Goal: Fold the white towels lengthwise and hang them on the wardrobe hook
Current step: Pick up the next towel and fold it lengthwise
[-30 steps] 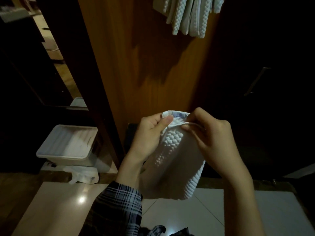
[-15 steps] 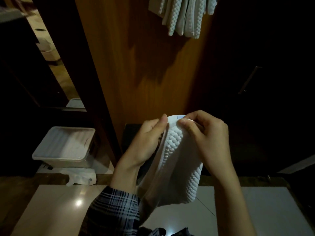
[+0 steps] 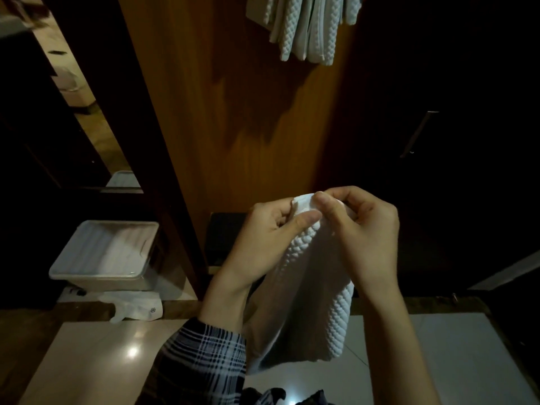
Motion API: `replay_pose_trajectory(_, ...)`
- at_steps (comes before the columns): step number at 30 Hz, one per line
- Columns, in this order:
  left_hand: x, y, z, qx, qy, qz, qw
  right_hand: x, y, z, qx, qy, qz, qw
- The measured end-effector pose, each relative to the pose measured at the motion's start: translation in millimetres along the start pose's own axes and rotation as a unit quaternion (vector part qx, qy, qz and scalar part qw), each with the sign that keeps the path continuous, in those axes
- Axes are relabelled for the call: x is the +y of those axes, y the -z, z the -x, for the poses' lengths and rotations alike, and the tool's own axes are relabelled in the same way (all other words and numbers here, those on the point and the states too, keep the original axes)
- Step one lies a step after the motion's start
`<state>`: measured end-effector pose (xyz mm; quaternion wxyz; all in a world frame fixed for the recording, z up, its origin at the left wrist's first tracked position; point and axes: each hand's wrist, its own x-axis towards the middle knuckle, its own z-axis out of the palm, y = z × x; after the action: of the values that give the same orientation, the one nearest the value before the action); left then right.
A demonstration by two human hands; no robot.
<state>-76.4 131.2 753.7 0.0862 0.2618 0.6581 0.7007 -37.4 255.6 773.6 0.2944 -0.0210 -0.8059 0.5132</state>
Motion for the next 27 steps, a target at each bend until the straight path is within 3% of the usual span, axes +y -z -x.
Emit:
replay_pose_trajectory(7, -4.4, -0.8, -3.7, 0.049, -0.032, -0.041, 0.997, 5.5, 4.0, -5.2, -0.009, 0.056, -0.009, 0.998)
replay_pose_trajectory(10, -7.3, 1.9, -5.7, 0.064, -0.026, -0.010, 0.998, 12.4, 10.5, -11.7, -0.030, 0.052, 0.017, 0.998)
replay_pose_trajectory(14, -13.9, 10.8, -8.1, 0.112, -0.032, 0.016, 0.993, 33.4, 22.6, -20.7, -0.152, 0.000, 0.079, 0.985)
replay_pose_trajectory(21, -27.7, 26.0, -11.5, 0.135, -0.050, 0.004, 0.990, 75.6, 36.7, -38.2, -0.342, -0.038, 0.212, 0.915)
replay_pose_trajectory(27, -33.1, 32.2, -14.6, 0.144, -0.042, -0.003, 0.989, 93.6, 35.3, -55.2, -0.416, -0.079, 0.246, 0.872)
